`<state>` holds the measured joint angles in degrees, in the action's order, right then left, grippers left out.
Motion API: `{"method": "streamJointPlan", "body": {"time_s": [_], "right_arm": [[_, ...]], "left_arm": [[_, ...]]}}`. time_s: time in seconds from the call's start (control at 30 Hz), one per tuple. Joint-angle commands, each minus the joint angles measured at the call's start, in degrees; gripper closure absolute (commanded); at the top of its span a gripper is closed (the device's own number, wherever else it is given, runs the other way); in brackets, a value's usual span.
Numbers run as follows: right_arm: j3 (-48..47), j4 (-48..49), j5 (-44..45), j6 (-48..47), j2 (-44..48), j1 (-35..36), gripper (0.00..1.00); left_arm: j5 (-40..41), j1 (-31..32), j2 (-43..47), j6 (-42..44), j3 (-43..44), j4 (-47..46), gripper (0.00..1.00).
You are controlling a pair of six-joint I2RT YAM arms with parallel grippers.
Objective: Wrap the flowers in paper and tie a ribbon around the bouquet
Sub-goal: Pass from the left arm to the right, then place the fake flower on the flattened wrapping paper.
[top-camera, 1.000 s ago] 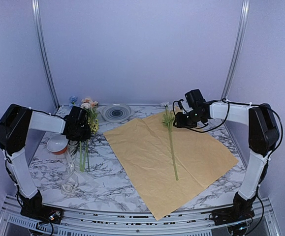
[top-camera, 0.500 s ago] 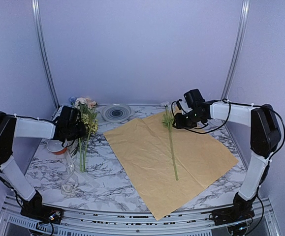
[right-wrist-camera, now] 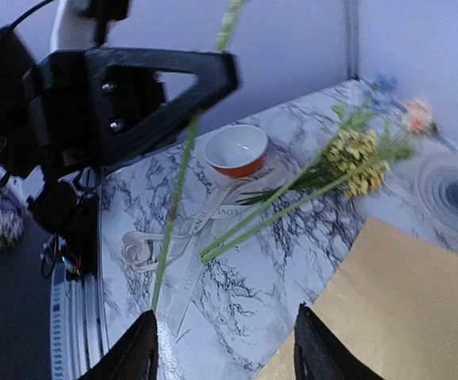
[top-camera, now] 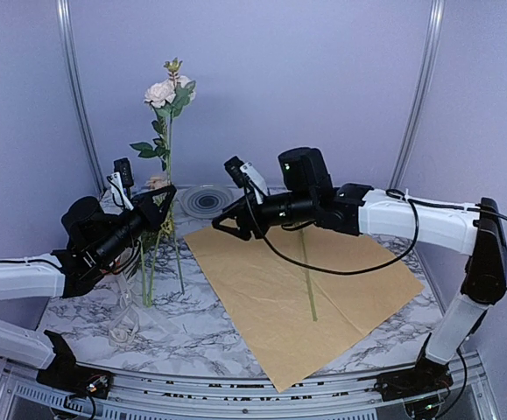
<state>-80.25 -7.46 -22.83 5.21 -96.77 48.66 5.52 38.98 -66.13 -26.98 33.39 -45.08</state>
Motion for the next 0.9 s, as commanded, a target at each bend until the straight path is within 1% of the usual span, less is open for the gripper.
{"method": "streamJointPlan", "body": {"time_s": [0.0, 0.07, 0.13, 0.2, 0.27, 0.3, 0.33, 0.4, 0.43, 0.47, 0.5, 0.53, 0.57, 0.6, 0.63, 0.67, 0.7, 0.73, 0.77, 0.87], "right_arm": [[-6.1, 10.1, -8.3, -0.1, -5.1, 4.8, 0.34], [-6.5, 13.4, -6.9, 2.5, -6.5, 5.7, 0.26], [-6.5, 15.2, -7.1, 4.2, -7.4, 5.8, 0.26], [-6.1, 17.0, -7.7, 5.1, -7.8, 5.8, 0.31], [-6.0, 17.8, -8.9, 5.7, -8.5, 5.7, 0.43], [-6.3, 17.6, -9.0, 5.9, -9.0, 5.7, 0.53], [-6.5, 17.2, -8.8, 6.2, -9.1, 5.7, 0.69], [-6.6, 16.0, -7.0, 6.7, -9.0, 5.5, 0.97], [-6.5, 15.4, -6.3, 7.5, -8.7, 5.0, 1.0], [-6.0, 15.2, -6.2, 8.9, -8.4, 4.2, 1.0], [-5.2, 15.1, -6.5, 10.7, -7.9, 3.1, 1.0], [-3.9, 15.1, -6.7, 12.6, -7.0, 1.6, 1.0], [-2.2, 15.1, -6.7, 14.7, -6.2, 0.2, 1.0], [-0.3, 14.9, -6.6, 16.3, -5.2, -2.4, 1.0], [1.8, 14.5, -6.0, 17.4, -4.1, -4.3, 1.0], [3.7, 13.1, -4.7, 17.9, -3.3, -5.9, 1.0], [4.9, 10.4, -3.2, 18.0, -2.8, -7.3, 1.0], [5.8, 7.3, -2.4, 17.9, -2.8, -8.9, 1.0], [6.7, 4.1, -2.3, 17.8, -3.0, -10.5, 1.0], [9.4, -3.6, -5.4, 18.3, -4.0, -15.6, 1.0]], "left_arm": [[-5.9, 3.9, -2.0, -3.1, -1.1, -19.6, 1.0], [-7.2, 5.2, -3.4, -4.5, -1.0, -23.0, 1.0], [-8.1, 6.2, -4.3, -5.4, -1.1, -25.9, 1.0], [-8.6, 6.9, -5.1, -6.0, -1.0, -27.7, 1.0], [-8.8, 7.4, -6.3, -6.3, -0.5, -28.1, 1.0], [-9.0, 7.6, -6.9, -6.7, -0.3, -28.5, 1.0], [-9.6, 7.7, -7.6, -7.1, -0.1, -29.2, 1.0], [-10.0, 7.8, -8.4, -7.6, -0.1, -29.9, 1.0], [-9.4, 7.9, -8.5, -7.4, -0.2, -29.9, 1.0], [-7.8, 7.9, -8.4, -6.7, -0.4, -29.1, 1.0], [-4.9, 7.9, -8.0, -5.8, -0.6, -26.7, 0.92], [-1.2, 7.9, -7.4, -4.7, -0.4, -22.3, 0.7], [3.9, 7.9, -6.8, -3.2, 0.5, -15.5, 0.55], [9.2, 7.9, -6.4, -2.0, 2.1, -7.1, 0.47], [15.3, 7.8, -6.3, -0.9, 4.3, 2.2, 0.44], [20.8, 7.7, -6.8, 0.4, 7.0, 10.0, 0.43], [25.0, 7.5, -7.6, 1.1, 8.1, 15.8, 0.4], [27.3, 7.0, -8.6, 1.5, 8.3, 20.0, 0.37], [27.7, 6.1, -9.1, 1.4, 8.4, 23.2, 0.35], [24.6, 2.4, -10.6, -1.0, 8.3, 30.5, 0.32]]}}
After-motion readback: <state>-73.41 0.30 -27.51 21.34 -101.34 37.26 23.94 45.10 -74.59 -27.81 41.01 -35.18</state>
